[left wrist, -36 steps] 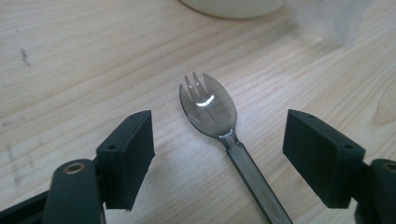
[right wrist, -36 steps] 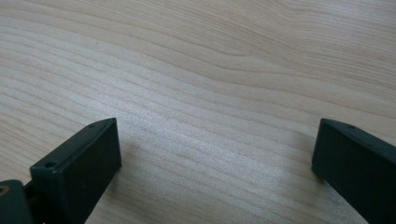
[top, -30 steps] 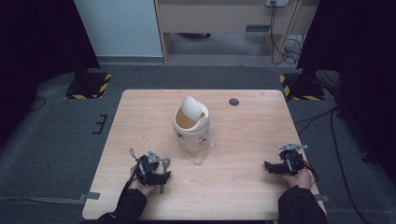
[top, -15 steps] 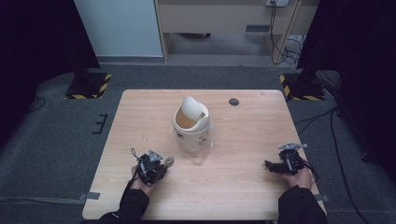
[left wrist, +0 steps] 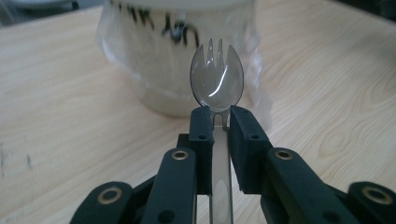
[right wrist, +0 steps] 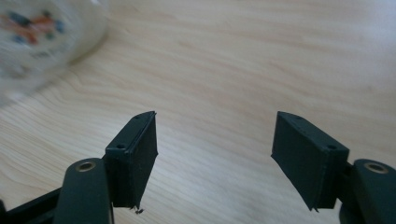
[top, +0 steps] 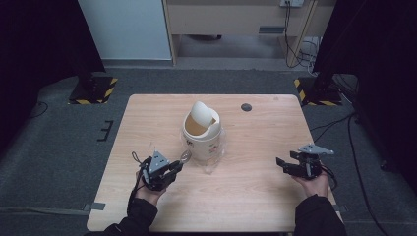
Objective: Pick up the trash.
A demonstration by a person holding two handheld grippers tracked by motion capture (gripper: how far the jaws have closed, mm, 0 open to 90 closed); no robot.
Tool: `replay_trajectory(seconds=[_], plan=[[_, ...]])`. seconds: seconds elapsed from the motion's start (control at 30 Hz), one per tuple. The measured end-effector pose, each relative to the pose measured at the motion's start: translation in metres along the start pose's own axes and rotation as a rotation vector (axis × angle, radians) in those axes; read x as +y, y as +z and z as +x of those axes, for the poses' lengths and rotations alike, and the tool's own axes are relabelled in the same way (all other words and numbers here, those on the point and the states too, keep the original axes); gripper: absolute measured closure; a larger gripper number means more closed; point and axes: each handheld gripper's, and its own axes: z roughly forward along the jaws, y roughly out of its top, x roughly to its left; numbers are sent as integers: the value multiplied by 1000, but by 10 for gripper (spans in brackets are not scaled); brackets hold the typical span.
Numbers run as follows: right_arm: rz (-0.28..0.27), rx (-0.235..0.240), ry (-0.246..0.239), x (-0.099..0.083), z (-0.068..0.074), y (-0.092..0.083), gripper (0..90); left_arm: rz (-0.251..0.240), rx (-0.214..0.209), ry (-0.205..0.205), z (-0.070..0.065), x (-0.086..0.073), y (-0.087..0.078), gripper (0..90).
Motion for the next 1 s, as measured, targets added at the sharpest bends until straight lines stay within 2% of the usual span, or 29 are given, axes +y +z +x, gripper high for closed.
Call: replay_trajectory(seconds=[0.17, 0.27, 0.33, 0.4, 0.53, 0.73, 0.9, 1.0], plan=[[-113, 52, 13, 18, 12, -11, 331, -80, -25, 1, -6, 13, -7, 787], [-183, 98, 33, 31, 21, -18, 331, -126, -26, 25, -8, 22, -10, 787], [-205, 109, 27, 36, 25, -20, 331, -141, -28, 27, -9, 25, -11, 787], [-251, 148, 14, 47, 36, -26, 339, -170, -28, 44, -10, 31, -12, 787], [-284, 190, 2, 60, 49, -31, 359, -198, -42, 44, -11, 42, -9, 788], [-338, 255, -13, 79, 68, -40, 383, -235, -65, 57, -22, 55, -5, 787], [-386, 305, -22, 97, 85, -47, 393, -264, -89, 91, -37, 69, -2, 787], [-393, 323, -18, 104, 92, -47, 408, -272, -98, 107, -45, 73, 1, 787]])
